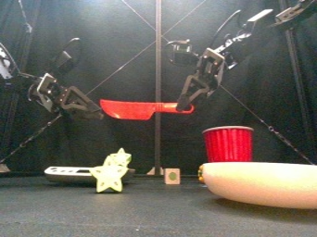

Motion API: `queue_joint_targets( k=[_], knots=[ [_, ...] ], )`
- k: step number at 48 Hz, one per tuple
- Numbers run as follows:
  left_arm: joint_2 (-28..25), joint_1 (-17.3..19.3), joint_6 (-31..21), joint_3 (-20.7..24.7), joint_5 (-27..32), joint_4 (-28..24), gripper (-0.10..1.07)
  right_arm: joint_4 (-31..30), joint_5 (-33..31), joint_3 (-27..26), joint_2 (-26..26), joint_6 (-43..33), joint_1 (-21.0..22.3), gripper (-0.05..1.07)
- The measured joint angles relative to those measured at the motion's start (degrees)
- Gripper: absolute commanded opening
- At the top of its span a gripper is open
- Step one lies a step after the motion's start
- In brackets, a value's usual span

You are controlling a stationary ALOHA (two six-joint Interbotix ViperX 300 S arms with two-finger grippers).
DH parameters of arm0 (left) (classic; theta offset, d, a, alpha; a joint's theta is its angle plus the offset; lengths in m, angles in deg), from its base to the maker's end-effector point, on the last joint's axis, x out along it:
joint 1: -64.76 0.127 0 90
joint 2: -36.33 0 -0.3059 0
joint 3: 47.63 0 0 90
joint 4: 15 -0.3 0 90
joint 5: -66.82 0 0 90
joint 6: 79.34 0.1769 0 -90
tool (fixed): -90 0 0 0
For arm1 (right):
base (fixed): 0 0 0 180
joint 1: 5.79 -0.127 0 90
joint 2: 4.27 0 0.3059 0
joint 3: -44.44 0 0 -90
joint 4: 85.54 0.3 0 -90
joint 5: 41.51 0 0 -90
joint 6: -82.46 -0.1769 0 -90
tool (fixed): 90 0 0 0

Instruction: Put knife in cup

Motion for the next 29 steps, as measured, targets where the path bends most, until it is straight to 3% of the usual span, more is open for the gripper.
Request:
queue_joint_targets(
  k=[8, 17, 29],
  knots=[
    [0.26, -0.53, 0.0, -0.18, 0.0, 0.35, 0.79, 2.9, -5.1, 0.18, -4.66, -1.41, 0.0, 0.34],
    [0.44, -1.05, 0.0, -0.35, 0.0, 0.0, 0.79, 2.46, -8.35, 0.18, -9.49, -11.95, 1.14, 0.34],
    [0.44, -1.05, -0.09, -0.35, 0.0, -0.09, 0.79, -11.34, -14.68, 1.14, -14.15, -33.22, 3.52, 0.34]
  ],
)
